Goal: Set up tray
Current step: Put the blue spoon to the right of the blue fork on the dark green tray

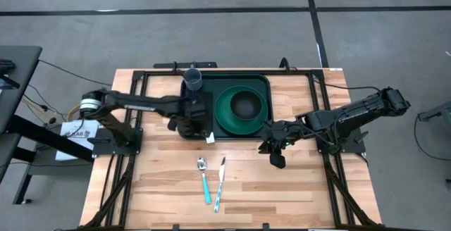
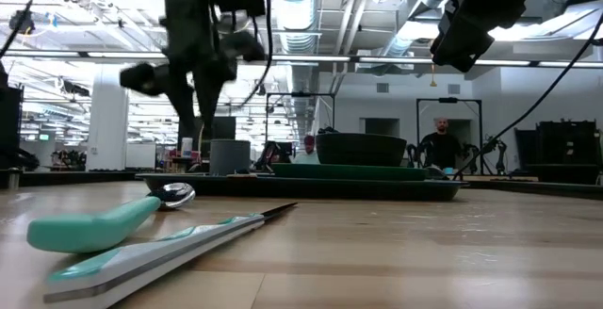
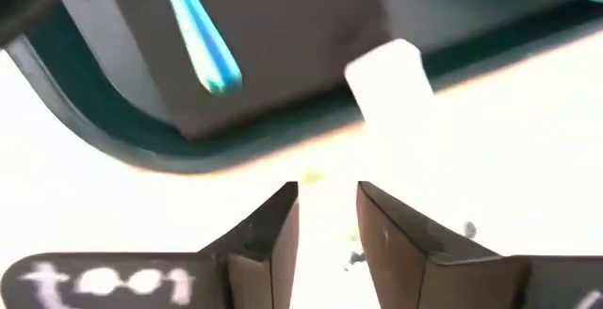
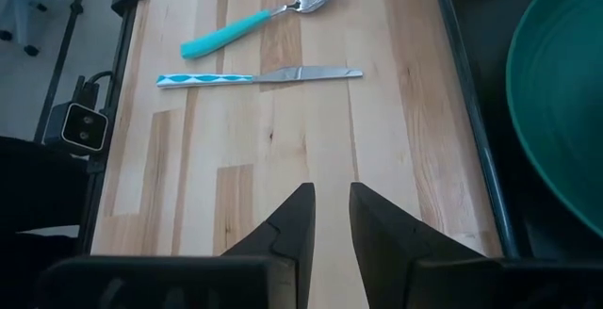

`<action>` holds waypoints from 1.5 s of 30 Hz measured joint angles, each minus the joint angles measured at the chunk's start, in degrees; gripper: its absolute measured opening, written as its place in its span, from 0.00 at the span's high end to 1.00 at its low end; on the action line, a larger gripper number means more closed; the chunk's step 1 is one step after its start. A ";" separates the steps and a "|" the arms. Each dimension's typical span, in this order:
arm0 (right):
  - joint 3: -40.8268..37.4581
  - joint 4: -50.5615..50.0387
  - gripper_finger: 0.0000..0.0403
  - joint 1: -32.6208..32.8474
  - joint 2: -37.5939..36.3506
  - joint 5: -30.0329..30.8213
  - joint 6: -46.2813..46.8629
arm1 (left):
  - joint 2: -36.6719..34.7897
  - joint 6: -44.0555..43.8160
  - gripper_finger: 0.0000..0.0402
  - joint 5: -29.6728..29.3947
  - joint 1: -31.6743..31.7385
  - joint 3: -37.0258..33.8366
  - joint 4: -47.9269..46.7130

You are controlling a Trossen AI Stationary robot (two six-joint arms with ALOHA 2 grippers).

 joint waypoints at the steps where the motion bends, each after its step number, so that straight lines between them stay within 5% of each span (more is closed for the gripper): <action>1: 0.00 0.01 0.84 -0.01 0.00 0.00 0.00 | -1.27 -2.04 0.76 -1.22 -1.66 0.01 0.27; 8: 0.00 -0.01 0.84 -0.01 0.00 0.00 1.41 | -7.32 -17.71 0.76 -9.11 -14.99 0.05 2.32; 21: 0.00 0.09 0.84 -0.01 0.00 0.23 10.59 | -5.44 -37.09 0.76 -17.26 -32.54 0.03 7.18; 45: 0.00 -0.72 0.84 0.01 0.04 0.98 11.56 | 13.33 -56.06 0.76 -14.87 -36.00 -0.01 24.35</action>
